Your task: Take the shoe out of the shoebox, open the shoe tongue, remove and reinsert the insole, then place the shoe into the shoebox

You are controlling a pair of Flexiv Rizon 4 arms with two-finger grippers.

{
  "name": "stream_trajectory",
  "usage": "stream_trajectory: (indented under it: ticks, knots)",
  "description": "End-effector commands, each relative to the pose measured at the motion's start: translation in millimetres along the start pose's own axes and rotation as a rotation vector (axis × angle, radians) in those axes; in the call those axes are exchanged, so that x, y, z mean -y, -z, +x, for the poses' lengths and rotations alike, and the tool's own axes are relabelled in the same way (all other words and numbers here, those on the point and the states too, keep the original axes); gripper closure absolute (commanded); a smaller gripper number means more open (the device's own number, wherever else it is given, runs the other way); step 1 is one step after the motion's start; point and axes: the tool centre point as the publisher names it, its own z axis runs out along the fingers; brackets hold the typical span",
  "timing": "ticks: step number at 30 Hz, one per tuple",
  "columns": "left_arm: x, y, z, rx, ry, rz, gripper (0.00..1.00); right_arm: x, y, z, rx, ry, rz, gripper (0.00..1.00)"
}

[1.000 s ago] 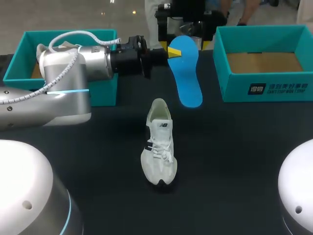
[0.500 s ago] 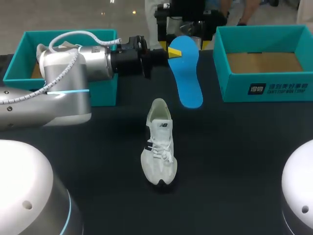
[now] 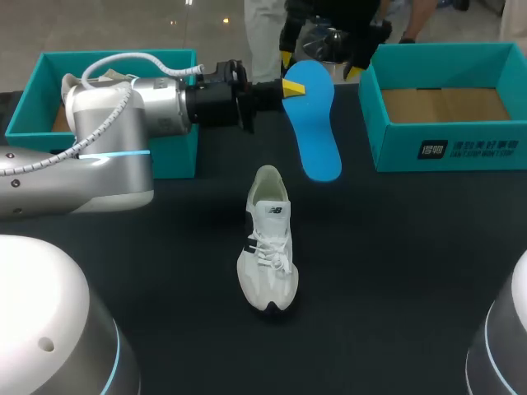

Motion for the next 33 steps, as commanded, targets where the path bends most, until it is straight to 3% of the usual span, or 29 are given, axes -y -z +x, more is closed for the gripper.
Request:
stream_trajectory:
  ticks: [1,9,16,31,33]
  knots:
    - [-1,1,-0.3,-0.001,0.0,0.007,1.0,6.7,-1,-33.0,-0.255,-0.006,-0.019,0.0]
    - [0,1,-0.7,-0.003,0.002,0.01,1.0,3.4,1,-43.5,-0.333,0.005,0.022,0.0]
    - [0,2,0.0,-0.006,0.003,0.01,1.0,0.6,0,-52.7,-0.491,0.005,0.073,0.0]
    - [-2,4,3.6,-0.009,-0.01,0.005,1.0,0.4,-1,-54.0,-0.484,-0.006,0.086,0.0]
    - [-2,4,3.6,-0.008,-0.011,0.006,1.0,0.9,-5,-55.6,-0.55,-0.003,0.09,0.0]
